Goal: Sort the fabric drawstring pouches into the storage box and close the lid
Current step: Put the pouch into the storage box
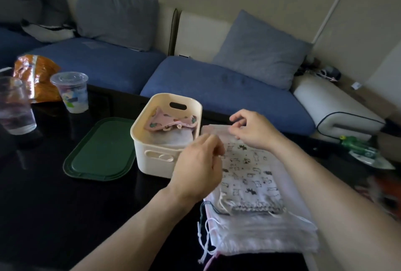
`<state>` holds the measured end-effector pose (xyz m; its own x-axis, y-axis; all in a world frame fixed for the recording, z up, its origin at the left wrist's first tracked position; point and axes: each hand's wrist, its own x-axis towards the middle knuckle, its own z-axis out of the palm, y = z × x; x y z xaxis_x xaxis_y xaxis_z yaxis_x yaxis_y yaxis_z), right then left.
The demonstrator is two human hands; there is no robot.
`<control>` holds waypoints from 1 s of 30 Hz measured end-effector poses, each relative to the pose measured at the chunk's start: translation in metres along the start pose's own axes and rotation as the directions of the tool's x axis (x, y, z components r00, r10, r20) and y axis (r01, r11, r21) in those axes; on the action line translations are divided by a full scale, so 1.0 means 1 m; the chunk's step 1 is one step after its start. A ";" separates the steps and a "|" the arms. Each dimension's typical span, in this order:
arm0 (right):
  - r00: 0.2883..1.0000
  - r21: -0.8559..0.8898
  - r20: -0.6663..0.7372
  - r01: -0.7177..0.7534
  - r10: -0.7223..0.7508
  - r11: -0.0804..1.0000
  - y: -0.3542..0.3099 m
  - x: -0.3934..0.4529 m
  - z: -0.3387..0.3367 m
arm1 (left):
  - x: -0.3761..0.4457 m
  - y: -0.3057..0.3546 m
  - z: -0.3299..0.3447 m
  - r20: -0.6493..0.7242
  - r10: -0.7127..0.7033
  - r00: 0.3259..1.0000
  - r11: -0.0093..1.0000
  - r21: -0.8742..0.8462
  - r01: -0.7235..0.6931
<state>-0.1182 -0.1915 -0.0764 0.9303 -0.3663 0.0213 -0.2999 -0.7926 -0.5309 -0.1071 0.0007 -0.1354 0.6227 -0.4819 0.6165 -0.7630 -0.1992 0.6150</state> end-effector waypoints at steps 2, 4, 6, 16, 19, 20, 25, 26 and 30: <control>1.000 -0.014 0.019 -0.020 0.020 1.000 0.023 -0.018 0.003 | -0.012 0.003 0.019 0.288 -0.042 0.957 0.992 0.125 0.006; 0.999 -0.043 0.042 -0.023 0.024 0.999 0.043 -0.038 0.006 | -0.019 0.004 0.031 0.469 -0.180 0.865 0.948 0.319 0.024; 0.996 -0.059 0.081 -0.037 0.042 0.998 0.063 -0.053 0.012 | -0.020 0.003 0.038 0.530 -0.254 0.809 0.906 0.424 0.007; 0.941 -0.100 0.253 -0.204 0.224 0.974 0.123 -0.102 0.022 | -0.028 -0.007 0.051 0.715 -0.279 0.641 0.897 0.432 -0.091; 0.890 -0.150 0.390 -0.192 0.237 0.970 0.129 -0.105 0.024 | -0.028 -0.007 0.051 0.707 -0.273 0.652 0.889 0.444 -0.109; 0.887 -0.155 0.403 -0.175 0.224 0.972 0.131 -0.105 0.024 | -0.029 -0.007 0.051 0.707 -0.269 0.654 0.891 0.441 -0.111; 0.949 -0.122 0.294 -0.080 0.113 0.989 0.139 -0.108 0.028 | -0.028 -0.007 0.052 0.664 -0.224 0.714 0.914 0.397 -0.083; 0.960 -0.111 0.262 -0.076 0.103 0.991 0.140 -0.108 0.027 | -0.025 -0.007 0.050 0.639 -0.215 0.738 0.923 0.380 -0.060; 0.995 0.076 0.084 -0.061 0.054 0.995 0.143 -0.111 0.025 | -0.015 -0.009 0.037 0.474 -0.232 0.849 0.950 0.297 0.094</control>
<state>-0.2586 -0.2520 -0.1754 0.9271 -0.3664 -0.0788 -0.3389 -0.7298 -0.5937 -0.1158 -0.0221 -0.1684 0.6236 -0.7677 0.1477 -0.7181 -0.4878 0.4964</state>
